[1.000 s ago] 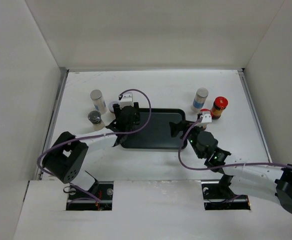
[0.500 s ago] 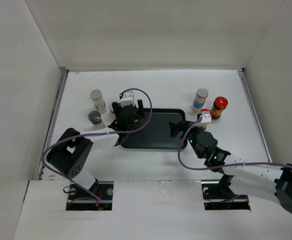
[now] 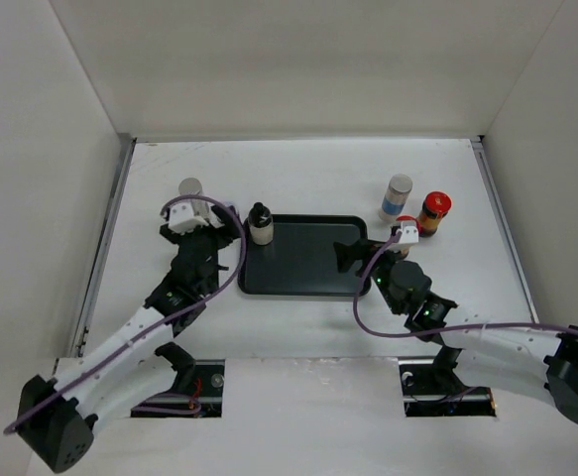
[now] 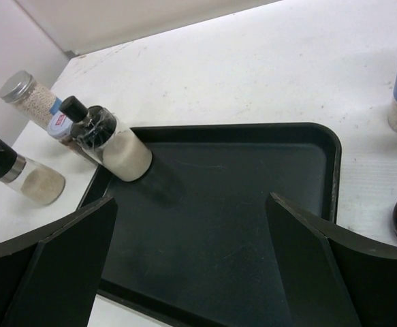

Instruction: Organize the condiment bottles

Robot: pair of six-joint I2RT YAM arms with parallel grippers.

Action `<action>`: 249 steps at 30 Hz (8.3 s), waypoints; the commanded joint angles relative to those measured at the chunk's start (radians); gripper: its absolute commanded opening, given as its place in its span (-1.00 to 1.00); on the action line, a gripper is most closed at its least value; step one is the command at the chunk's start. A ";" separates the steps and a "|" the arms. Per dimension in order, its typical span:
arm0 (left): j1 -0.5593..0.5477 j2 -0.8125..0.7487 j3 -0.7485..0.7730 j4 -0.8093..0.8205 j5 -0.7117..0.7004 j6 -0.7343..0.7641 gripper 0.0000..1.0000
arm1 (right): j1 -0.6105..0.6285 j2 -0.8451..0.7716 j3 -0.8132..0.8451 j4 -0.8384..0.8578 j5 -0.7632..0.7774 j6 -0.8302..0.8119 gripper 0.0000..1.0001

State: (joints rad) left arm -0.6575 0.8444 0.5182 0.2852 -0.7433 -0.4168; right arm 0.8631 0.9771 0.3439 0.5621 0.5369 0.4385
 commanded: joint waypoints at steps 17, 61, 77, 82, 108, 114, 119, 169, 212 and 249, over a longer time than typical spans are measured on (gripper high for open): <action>0.379 0.280 0.057 -0.157 0.139 -0.099 0.83 | -0.005 0.031 0.014 0.056 -0.063 0.022 1.00; -0.205 0.531 0.408 0.001 0.160 0.019 -0.29 | -0.039 0.000 -0.005 0.025 0.000 0.036 1.00; -0.116 0.874 0.506 0.201 0.136 0.095 -0.28 | -0.045 0.006 -0.011 0.039 -0.012 0.040 1.00; -0.118 0.901 0.505 0.216 0.105 0.095 -0.21 | -0.045 0.009 -0.009 0.039 -0.012 0.039 1.00; -0.169 0.708 0.470 0.250 0.091 0.105 0.88 | -0.048 0.008 -0.008 0.039 -0.015 0.029 0.72; -0.156 0.602 0.456 0.238 0.087 0.118 0.84 | -0.048 0.014 -0.003 0.035 -0.018 0.029 0.41; -0.078 0.472 0.373 0.191 0.038 0.107 0.47 | -0.048 0.006 0.000 0.027 -0.023 0.028 0.02; 0.422 0.495 0.517 -0.083 0.121 0.033 -0.24 | -0.022 0.008 -0.005 0.047 -0.025 0.032 0.86; -0.190 0.972 0.754 0.170 0.233 0.133 -0.25 | -0.026 -0.172 -0.062 0.042 0.109 0.008 0.93; -0.235 0.613 0.570 0.422 0.259 0.151 0.49 | -0.049 -0.230 0.111 -0.209 0.167 0.005 -0.54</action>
State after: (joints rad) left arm -0.8856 1.5848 1.1309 0.5709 -0.5049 -0.2726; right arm 0.8257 0.7536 0.3553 0.4213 0.6716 0.4438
